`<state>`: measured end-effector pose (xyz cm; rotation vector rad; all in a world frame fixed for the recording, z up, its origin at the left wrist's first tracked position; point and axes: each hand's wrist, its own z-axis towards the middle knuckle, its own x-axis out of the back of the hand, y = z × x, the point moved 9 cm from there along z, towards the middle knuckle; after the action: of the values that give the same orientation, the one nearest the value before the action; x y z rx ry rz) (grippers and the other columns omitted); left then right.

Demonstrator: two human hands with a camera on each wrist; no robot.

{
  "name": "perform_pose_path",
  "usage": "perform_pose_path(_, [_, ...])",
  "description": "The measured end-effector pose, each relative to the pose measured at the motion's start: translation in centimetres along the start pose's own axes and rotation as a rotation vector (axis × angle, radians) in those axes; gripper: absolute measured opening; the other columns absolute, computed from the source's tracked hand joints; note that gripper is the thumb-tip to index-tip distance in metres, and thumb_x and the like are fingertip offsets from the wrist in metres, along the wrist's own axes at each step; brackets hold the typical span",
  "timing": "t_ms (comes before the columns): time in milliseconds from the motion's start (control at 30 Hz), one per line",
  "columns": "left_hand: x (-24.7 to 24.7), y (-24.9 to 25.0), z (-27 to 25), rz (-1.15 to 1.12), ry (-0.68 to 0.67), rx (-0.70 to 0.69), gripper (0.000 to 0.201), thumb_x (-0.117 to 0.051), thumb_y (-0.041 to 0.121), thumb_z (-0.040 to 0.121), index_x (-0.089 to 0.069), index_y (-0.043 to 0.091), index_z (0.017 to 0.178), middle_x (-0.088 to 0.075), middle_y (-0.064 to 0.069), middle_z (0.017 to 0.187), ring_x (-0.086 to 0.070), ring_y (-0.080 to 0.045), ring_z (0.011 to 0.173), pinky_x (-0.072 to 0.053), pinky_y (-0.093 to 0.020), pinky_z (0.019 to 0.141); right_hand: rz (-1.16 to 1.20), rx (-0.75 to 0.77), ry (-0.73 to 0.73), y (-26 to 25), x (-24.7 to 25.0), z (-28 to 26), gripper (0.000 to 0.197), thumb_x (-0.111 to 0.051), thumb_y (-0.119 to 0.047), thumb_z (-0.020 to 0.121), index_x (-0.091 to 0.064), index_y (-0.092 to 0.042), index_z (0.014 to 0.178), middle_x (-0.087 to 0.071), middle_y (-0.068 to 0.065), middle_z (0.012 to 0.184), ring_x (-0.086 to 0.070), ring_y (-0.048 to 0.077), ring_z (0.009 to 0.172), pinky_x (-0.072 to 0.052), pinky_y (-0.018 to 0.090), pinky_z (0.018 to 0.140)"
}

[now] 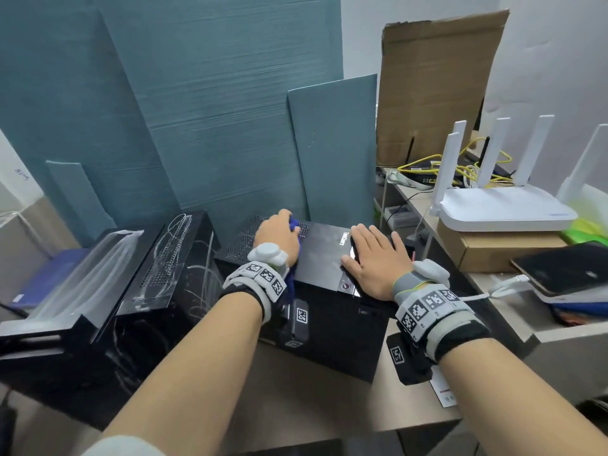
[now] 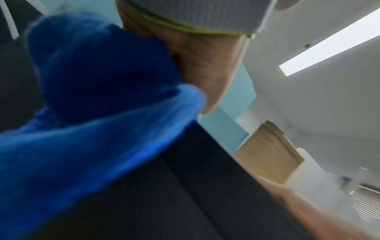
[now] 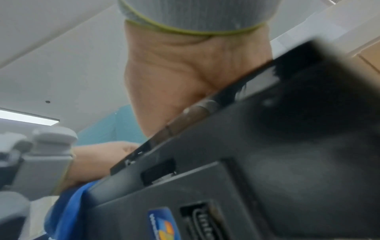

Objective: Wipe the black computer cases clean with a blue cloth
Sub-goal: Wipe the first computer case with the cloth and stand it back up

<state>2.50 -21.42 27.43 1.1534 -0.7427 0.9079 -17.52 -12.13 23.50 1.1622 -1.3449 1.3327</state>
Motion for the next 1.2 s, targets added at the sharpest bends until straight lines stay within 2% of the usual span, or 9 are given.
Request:
perform_pose_path(167, [-3.4, 9.0, -5.2, -0.142, -0.262, -0.524, 0.037, -0.05, 0.016, 0.096, -0.065, 0.039, 0.121, -0.069, 0.001, 0.123, -0.06, -0.029, 0.12, -0.047, -0.04, 0.1, 0.009, -0.006, 0.053, 0.6, 0.2, 0.2, 0.061, -0.014, -0.044, 0.107, -0.004, -0.021, 0.163, -0.004, -0.006, 0.171, 0.0, 0.014, 0.157, -0.002, 0.049, 0.125])
perform_pose_path(300, [-3.7, 3.0, -1.4, 0.019, -0.283, -0.335, 0.049, -0.045, 0.012, 0.097, -0.059, 0.04, 0.134, -0.056, 0.001, 0.144, -0.041, -0.031, 0.141, -0.035, -0.041, 0.112, 0.03, -0.026, 0.119, 0.8, 0.5, -0.6, 0.059, -0.017, -0.038, 0.107, -0.009, -0.019, 0.162, -0.011, -0.003, 0.17, -0.006, 0.016, 0.156, -0.004, 0.045, 0.126])
perform_pose_path(433, [-0.4, -0.9, -0.1, 0.192, -0.12, -0.059, 0.037, -0.042, 0.008, 0.092, -0.059, 0.027, 0.119, -0.046, -0.007, 0.11, -0.052, -0.037, 0.112, -0.04, -0.036, 0.079, 0.002, -0.08, 0.127, 0.2, 0.3, -1.3, 0.059, -0.017, -0.037, 0.106, -0.009, -0.02, 0.162, -0.007, -0.004, 0.17, -0.002, 0.016, 0.157, -0.002, 0.047, 0.126])
perform_pose_path(567, [-2.0, 6.6, -3.7, 0.2, -0.18, -0.32, 0.025, -0.037, 0.009, 0.097, -0.053, 0.015, 0.116, -0.048, -0.009, 0.122, -0.047, -0.035, 0.115, -0.038, -0.042, 0.079, 0.015, -0.153, 0.132, 0.5, 0.4, -0.8, 0.058, -0.017, -0.037, 0.107, -0.01, -0.023, 0.162, -0.006, -0.007, 0.17, -0.001, 0.014, 0.157, -0.002, 0.049, 0.126])
perform_pose_path(633, [-3.4, 10.4, -6.1, 0.165, -0.245, -0.503, 0.027, -0.04, 0.008, 0.097, -0.054, 0.014, 0.119, -0.05, -0.008, 0.128, -0.045, -0.032, 0.121, -0.038, -0.046, 0.093, 0.003, -0.165, 0.119, 1.2, 0.3, -0.7, 0.057, -0.014, -0.038, 0.107, -0.009, -0.024, 0.163, -0.005, -0.008, 0.17, -0.001, 0.014, 0.156, -0.002, 0.049, 0.126])
perform_pose_path(767, [-3.9, 9.3, -5.7, 0.149, -0.286, -0.602, 0.03, -0.05, 0.012, 0.092, -0.055, 0.023, 0.119, -0.055, 0.0, 0.125, -0.045, -0.027, 0.119, -0.035, -0.049, 0.106, -0.026, -0.187, 0.153, 0.7, 0.4, -1.3, 0.057, -0.014, -0.039, 0.107, -0.011, -0.029, 0.162, -0.008, -0.007, 0.17, -0.003, 0.016, 0.157, -0.005, 0.048, 0.126])
perform_pose_path(1033, [-0.1, -5.4, 1.2, 0.3, -0.094, -0.197, 0.045, -0.036, 0.031, 0.098, -0.041, 0.051, 0.137, -0.046, 0.0, 0.14, -0.031, -0.029, 0.135, -0.028, -0.056, 0.108, -0.002, -0.512, 0.23, 2.4, 0.5, -3.9, 0.062, -0.021, -0.06, 0.098, -0.014, -0.044, 0.158, -0.005, 0.003, 0.17, 0.0, 0.027, 0.156, -0.002, 0.06, 0.122])
perform_pose_path(1133, [0.7, -9.7, 1.8, 0.224, -0.114, 0.076, 0.037, -0.034, 0.051, 0.102, -0.039, 0.064, 0.136, -0.026, -0.001, 0.16, -0.017, -0.035, 0.149, -0.013, -0.067, 0.113, 0.064, -0.694, 0.217, 2.9, 0.1, -4.8, 0.08, -0.03, -0.069, 0.094, -0.011, -0.029, 0.161, -0.001, 0.014, 0.169, -0.011, 0.041, 0.152, -0.015, 0.064, 0.117])
perform_pose_path(1200, [0.9, -11.0, 1.9, 0.141, -0.136, 0.128, 0.036, -0.036, 0.053, 0.1, -0.04, 0.064, 0.135, -0.028, -0.005, 0.159, -0.031, -0.039, 0.143, -0.025, -0.063, 0.113, 0.137, -0.751, 0.22, 3.1, -0.2, -5.1, 0.088, -0.029, -0.074, 0.091, -0.005, -0.026, 0.161, -0.009, 0.024, 0.163, -0.037, 0.051, 0.135, -0.035, 0.06, 0.104])
